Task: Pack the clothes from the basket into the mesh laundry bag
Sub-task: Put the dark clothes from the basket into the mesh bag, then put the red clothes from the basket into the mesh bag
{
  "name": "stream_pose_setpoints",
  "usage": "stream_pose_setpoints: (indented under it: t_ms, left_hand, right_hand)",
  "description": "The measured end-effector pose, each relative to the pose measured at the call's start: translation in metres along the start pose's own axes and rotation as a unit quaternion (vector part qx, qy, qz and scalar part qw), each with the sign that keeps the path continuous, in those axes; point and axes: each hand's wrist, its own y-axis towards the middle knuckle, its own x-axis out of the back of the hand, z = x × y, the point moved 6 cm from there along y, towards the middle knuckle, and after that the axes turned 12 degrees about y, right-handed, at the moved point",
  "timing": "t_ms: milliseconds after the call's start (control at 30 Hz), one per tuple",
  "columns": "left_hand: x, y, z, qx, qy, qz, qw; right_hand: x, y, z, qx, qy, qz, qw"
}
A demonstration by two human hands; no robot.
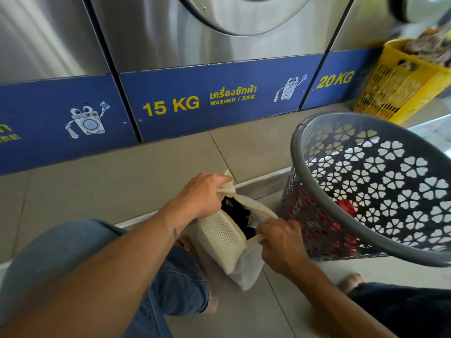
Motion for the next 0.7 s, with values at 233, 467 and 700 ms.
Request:
stream_pose_setpoints:
  t_ms: [233,467,700]
  left_hand:
    - [0.010,-0.011,-0.009,0.020,-0.037,-0.102,0.994]
    - [0.023,-0.013,-0.014,0.025,-0.091,-0.149,0.984]
    - [0.022,-0.003,-0.031,0.065,-0.083,-0.089,0.990]
  right_hand:
    - [0.003,-0.017,-0.015,0.007,0.043,0.009,0.999]
    - [0.015,-0.022,-0.014,0.021,0.043,-0.062,0.997]
    - [0.084,-0.017,0.016,0.046,0.254,-0.030,0.966]
